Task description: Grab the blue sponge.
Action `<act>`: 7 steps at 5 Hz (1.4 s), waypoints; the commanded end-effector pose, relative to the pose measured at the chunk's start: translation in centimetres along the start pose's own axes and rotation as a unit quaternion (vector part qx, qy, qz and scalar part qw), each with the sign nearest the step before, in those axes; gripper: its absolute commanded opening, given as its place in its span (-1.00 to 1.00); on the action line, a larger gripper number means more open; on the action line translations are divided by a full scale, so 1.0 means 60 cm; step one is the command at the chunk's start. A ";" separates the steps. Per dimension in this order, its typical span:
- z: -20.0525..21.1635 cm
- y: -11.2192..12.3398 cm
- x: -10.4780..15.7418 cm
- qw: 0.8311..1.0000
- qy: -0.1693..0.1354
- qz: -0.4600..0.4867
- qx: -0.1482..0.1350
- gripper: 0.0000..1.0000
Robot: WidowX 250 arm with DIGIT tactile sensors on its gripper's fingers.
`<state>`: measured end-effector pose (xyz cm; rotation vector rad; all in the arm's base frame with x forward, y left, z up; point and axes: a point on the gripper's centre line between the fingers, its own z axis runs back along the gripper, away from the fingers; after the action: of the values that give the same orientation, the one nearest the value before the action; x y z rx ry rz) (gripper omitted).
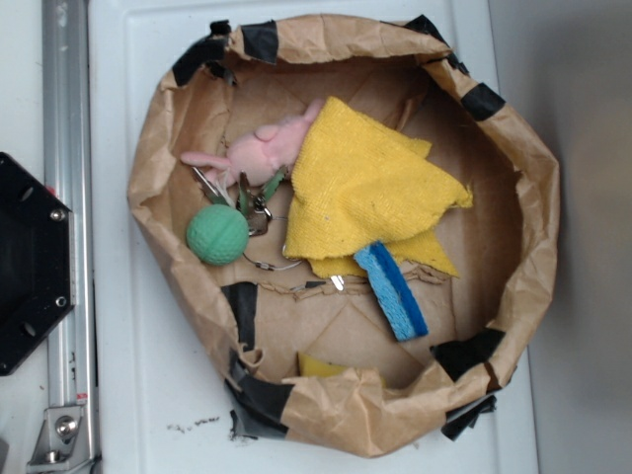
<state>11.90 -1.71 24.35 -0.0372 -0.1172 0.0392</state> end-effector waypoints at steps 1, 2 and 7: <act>0.000 0.000 0.000 1.000 0.000 0.000 0.000 1.00; -0.047 0.030 0.080 0.991 -0.014 -0.125 0.037 1.00; -0.290 -0.084 0.217 0.814 -0.053 -0.577 0.049 1.00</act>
<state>27.45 -5.03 7.84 0.1275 -0.1968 -1.1443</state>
